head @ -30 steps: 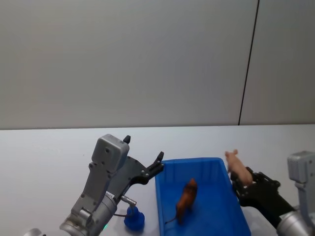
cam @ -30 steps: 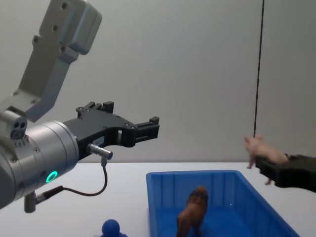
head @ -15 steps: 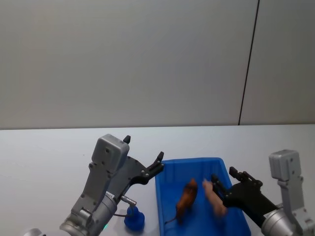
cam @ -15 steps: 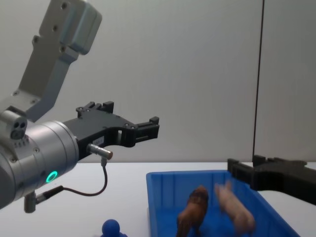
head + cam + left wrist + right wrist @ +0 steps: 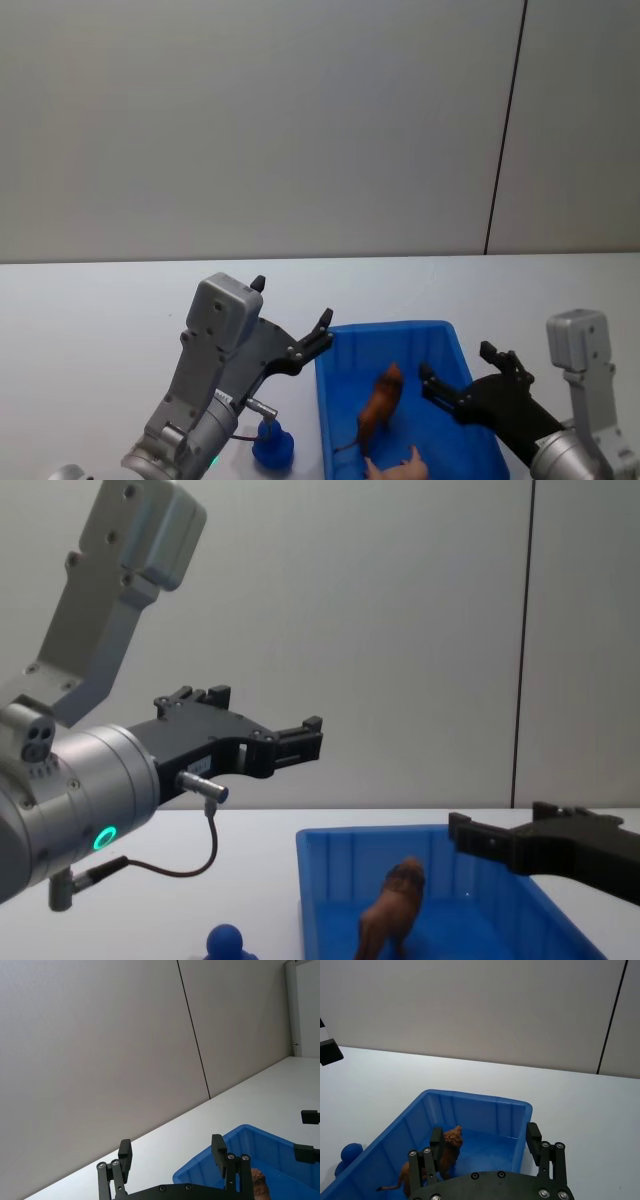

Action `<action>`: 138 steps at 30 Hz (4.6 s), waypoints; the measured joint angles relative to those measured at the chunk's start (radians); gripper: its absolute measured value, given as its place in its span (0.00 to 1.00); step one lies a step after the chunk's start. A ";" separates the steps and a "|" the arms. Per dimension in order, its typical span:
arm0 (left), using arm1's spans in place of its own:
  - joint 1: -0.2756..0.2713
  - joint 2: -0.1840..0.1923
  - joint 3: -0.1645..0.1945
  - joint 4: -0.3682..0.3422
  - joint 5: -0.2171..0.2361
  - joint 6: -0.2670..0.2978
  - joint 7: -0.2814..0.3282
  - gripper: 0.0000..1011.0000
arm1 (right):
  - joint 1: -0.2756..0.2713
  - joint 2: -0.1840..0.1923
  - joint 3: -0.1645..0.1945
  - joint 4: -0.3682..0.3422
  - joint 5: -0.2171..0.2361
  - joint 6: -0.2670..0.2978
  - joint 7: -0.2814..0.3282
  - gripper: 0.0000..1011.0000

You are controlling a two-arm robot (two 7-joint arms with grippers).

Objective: Pick up the two dolls from the table and place them into the box.

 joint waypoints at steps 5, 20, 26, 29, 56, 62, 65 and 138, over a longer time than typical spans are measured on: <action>0.000 0.000 0.000 0.000 0.000 0.000 0.000 0.99 | -0.009 0.005 0.005 -0.007 0.005 -0.008 -0.019 0.99; 0.000 0.000 0.000 0.000 0.000 0.000 0.000 0.99 | -0.056 0.033 0.032 -0.046 0.030 -0.029 -0.118 0.99; 0.000 0.000 0.000 0.000 0.000 0.000 0.000 0.99 | -0.074 0.043 0.042 -0.056 0.037 -0.034 -0.147 0.99; 0.000 0.000 0.000 0.000 0.000 0.000 0.000 0.99 | -0.079 0.046 0.045 -0.059 0.040 -0.035 -0.157 0.99; 0.027 0.022 -0.033 0.009 -0.134 0.195 0.018 0.99 | -0.097 0.057 0.055 -0.070 0.047 -0.041 -0.188 0.99; 0.029 0.025 -0.040 0.027 -0.157 0.247 0.009 0.99 | -0.098 0.057 0.056 -0.070 0.048 -0.041 -0.190 0.99; 0.029 0.026 -0.042 0.036 -0.163 0.274 0.003 0.99 | -0.098 0.058 0.056 -0.071 0.048 -0.041 -0.191 0.99; 0.022 0.017 -0.059 0.053 -0.125 0.238 -0.115 0.19 | -0.099 0.058 0.057 -0.071 0.048 -0.041 -0.192 0.99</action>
